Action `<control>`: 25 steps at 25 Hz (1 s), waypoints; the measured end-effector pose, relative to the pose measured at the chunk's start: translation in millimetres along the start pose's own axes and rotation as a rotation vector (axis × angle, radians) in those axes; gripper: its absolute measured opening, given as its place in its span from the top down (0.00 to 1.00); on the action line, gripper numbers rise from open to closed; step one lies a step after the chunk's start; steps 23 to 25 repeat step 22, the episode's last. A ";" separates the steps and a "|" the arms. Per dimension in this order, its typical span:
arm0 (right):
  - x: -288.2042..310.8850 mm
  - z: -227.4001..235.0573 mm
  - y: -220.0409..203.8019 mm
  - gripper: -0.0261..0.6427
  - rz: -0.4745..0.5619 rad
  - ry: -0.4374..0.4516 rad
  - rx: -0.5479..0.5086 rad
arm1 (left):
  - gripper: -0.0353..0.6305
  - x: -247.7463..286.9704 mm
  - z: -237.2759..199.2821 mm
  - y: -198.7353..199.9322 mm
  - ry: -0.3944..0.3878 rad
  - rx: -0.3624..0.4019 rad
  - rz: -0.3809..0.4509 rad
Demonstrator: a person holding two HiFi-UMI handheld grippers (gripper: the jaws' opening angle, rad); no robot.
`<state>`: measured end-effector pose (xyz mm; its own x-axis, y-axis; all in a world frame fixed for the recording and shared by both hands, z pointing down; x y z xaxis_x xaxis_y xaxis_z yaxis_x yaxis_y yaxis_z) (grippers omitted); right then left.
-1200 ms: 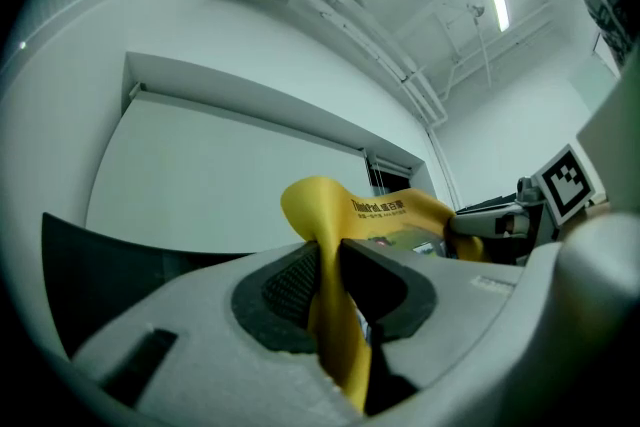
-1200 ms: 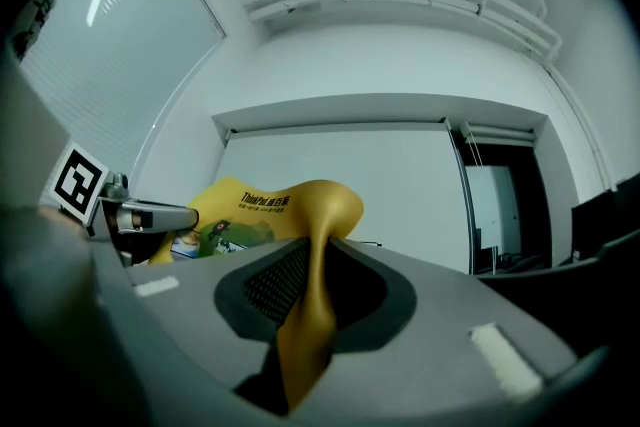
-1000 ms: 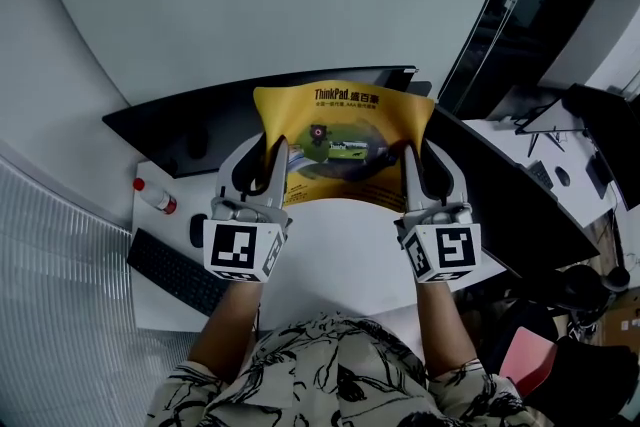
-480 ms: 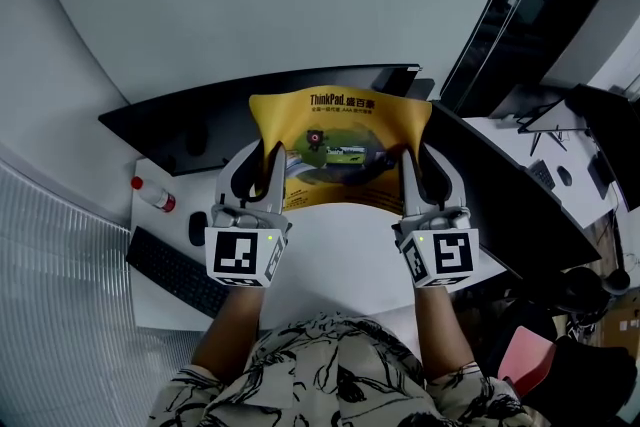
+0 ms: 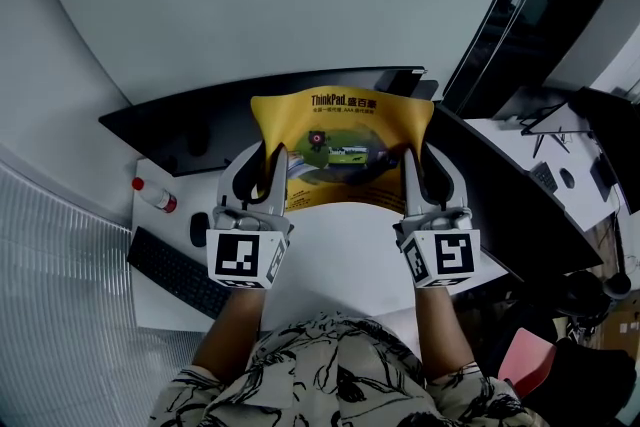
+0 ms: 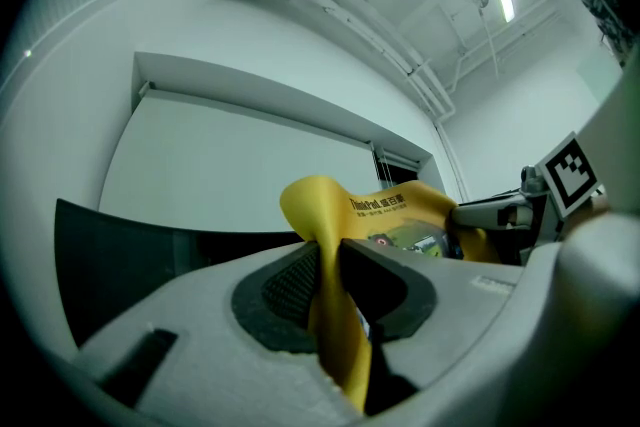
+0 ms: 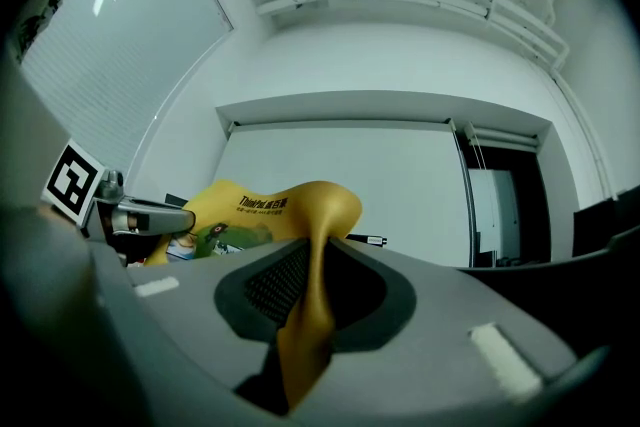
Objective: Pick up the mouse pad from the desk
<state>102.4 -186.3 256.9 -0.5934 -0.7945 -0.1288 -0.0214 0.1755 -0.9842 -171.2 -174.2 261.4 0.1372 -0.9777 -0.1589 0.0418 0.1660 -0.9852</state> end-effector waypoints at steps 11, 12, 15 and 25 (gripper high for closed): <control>0.8 2.9 0.5 0.85 0.004 0.015 -0.002 | 0.82 -1.5 1.9 2.5 0.008 0.010 0.005; 0.9 3.4 0.7 0.85 0.003 0.017 -0.001 | 0.82 -1.5 2.2 2.9 0.010 0.010 0.003; 1.2 3.8 0.0 0.85 0.002 0.017 -0.001 | 0.82 -0.8 2.4 2.4 0.013 0.010 0.000; 2.2 2.8 -2.9 0.85 0.007 0.017 -0.003 | 0.82 -1.0 1.2 -0.6 0.015 0.006 0.000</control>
Point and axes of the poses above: the fingertips, and each gripper's own axes: x forward along the fingers, z to its right, y out of its top, the point moved 10 cm from there along -x, backward along the fingers, and after that the axes turned 12 degrees about y, right-handed, at the moved point
